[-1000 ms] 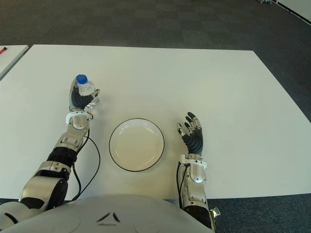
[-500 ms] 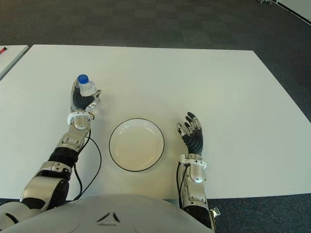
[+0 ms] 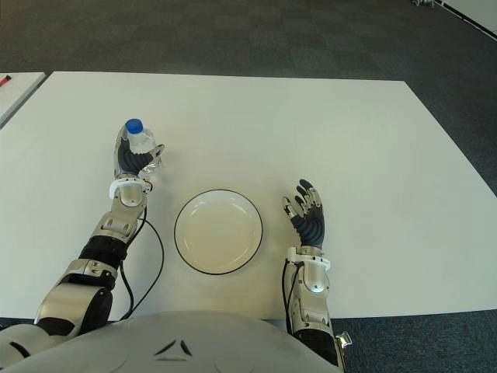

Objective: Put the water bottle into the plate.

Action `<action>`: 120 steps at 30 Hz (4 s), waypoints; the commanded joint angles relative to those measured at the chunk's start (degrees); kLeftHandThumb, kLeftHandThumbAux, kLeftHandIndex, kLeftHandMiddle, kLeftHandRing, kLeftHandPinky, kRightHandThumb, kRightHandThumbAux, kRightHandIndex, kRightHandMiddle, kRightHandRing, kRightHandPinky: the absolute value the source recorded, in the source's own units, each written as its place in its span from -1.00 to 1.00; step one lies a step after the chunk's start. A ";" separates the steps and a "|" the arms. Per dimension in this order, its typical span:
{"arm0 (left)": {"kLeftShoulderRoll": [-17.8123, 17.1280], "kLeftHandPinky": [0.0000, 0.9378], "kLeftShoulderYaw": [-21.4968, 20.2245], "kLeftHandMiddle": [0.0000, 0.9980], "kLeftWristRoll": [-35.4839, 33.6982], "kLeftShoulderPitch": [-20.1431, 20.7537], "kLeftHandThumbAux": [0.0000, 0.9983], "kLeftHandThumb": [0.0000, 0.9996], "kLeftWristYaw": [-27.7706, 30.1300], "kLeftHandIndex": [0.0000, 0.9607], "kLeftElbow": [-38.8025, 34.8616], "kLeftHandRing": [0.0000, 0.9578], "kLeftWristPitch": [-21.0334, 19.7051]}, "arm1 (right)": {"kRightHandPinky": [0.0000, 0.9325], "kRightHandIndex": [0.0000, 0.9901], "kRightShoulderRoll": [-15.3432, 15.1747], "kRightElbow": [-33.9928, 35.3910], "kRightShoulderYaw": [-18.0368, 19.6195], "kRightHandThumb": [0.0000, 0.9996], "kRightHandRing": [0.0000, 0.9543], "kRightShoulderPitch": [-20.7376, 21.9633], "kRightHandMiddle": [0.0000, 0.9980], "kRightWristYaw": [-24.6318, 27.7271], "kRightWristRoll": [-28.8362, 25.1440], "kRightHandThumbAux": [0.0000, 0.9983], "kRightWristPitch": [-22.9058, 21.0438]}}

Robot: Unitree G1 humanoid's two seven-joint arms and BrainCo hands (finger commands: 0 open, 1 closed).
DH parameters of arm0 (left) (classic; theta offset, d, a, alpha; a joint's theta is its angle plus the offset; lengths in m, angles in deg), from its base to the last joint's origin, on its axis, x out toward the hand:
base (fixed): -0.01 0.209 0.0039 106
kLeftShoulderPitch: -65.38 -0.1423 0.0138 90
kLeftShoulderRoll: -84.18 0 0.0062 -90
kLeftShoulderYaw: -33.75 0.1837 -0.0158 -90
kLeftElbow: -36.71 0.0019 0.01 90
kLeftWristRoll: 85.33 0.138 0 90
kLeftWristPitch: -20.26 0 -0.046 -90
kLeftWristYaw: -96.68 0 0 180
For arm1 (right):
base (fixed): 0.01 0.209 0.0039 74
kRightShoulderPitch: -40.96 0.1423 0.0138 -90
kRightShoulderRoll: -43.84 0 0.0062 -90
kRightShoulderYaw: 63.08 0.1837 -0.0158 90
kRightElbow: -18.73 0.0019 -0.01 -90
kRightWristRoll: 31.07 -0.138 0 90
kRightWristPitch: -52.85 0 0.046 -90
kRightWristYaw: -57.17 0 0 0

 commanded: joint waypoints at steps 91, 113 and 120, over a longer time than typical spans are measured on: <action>-1.29 -0.18 0.67 -0.35 5.33 -0.04 0.14 0.56 -5.53 -0.65 1.69 -0.27 0.97 | -0.65 -0.72 -0.05 -1.96 0.50 -0.14 -0.74 -1.27 -0.73 0.59 -0.91 0.62 -2.77; -2.07 -0.06 0.46 -0.30 5.01 0.84 0.09 0.57 -5.19 -0.61 4.33 -0.16 3.63 | -0.65 -0.68 0.21 -1.85 0.70 -0.09 -0.73 -1.13 -0.71 0.93 -1.85 0.66 -2.97; -2.20 -0.04 0.27 -0.29 4.75 0.84 0.10 0.59 -5.05 -0.61 4.63 -0.15 4.23 | -0.65 -0.69 0.27 -1.68 0.67 -0.09 -0.73 -1.29 -0.71 0.89 -1.88 0.64 -3.22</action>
